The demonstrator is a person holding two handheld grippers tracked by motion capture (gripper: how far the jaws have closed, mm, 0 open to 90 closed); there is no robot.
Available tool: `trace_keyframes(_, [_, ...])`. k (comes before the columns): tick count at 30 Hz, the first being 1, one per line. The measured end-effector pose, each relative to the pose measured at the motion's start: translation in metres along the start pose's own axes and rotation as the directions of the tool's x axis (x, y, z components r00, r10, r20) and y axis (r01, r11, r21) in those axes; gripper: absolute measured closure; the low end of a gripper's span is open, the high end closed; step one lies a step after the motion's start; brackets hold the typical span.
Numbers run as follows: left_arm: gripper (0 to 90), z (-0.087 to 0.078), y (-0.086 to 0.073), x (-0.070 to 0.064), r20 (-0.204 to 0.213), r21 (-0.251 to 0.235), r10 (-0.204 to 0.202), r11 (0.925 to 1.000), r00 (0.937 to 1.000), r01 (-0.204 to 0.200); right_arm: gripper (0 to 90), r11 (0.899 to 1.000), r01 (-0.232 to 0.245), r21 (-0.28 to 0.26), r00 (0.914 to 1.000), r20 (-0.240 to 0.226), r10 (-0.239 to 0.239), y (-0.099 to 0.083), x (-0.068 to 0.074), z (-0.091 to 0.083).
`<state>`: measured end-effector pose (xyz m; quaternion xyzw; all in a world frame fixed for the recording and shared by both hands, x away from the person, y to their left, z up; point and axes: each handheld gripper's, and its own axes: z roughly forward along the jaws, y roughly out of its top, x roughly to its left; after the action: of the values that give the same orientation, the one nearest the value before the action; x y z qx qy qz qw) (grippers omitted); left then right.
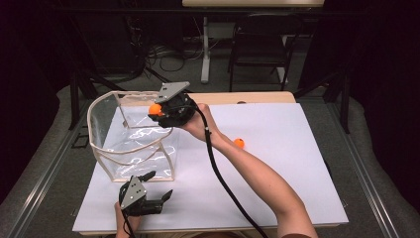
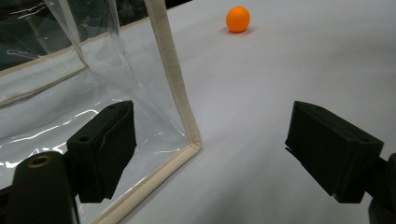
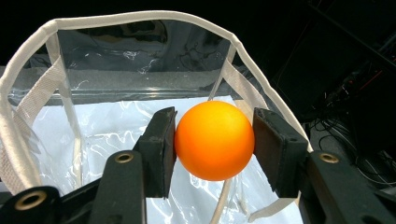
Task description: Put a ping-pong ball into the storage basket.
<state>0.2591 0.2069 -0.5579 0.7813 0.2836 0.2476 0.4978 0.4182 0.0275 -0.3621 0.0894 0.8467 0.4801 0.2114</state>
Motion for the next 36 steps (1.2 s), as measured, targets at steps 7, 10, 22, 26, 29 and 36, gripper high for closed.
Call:
trace_keyframes(7, [15.9,0.0,0.0,0.0,0.0,-0.001,0.0,1.0,1.0,0.0,50.5,1.0,0.003,0.005,1.0,-0.006,-0.003,0.001,0.001,0.001])
trace_keyframes(10, [15.9,0.0,0.0,0.0,0.001,-0.001,0.0,1.0,1.0,0.0,50.5,1.0,0.005,0.003,0.9999,-0.011,-0.005,0.002,0.002,0.002])
trace_keyframes(22, [15.9,0.0,0.0,0.0,0.0,-0.003,-0.003,1.0,1.0,0.003,50.5,1.0,0.021,0.013,0.9996,-0.021,-0.02,0.006,0.006,0.002])
trace_keyframes(26, [15.9,-0.001,0.0,0.0,0.0,-0.003,0.003,1.0,1.0,-0.003,50.5,1.0,0.022,0.014,0.9994,-0.025,-0.022,0.007,0.007,0.003])
trace_keyframes(29, [15.9,0.0,0.0,0.0,0.003,-0.003,0.003,1.0,1.0,-0.003,50.5,1.0,0.023,0.016,0.9993,-0.03,-0.023,0.008,0.008,0.003])
trace_keyframes(36, [15.9,-0.002,0.001,-0.001,-0.001,-0.006,0.003,1.0,1.0,-0.003,50.5,0.999,0.029,0.027,0.9984,-0.049,-0.028,0.01,0.012,0.007])
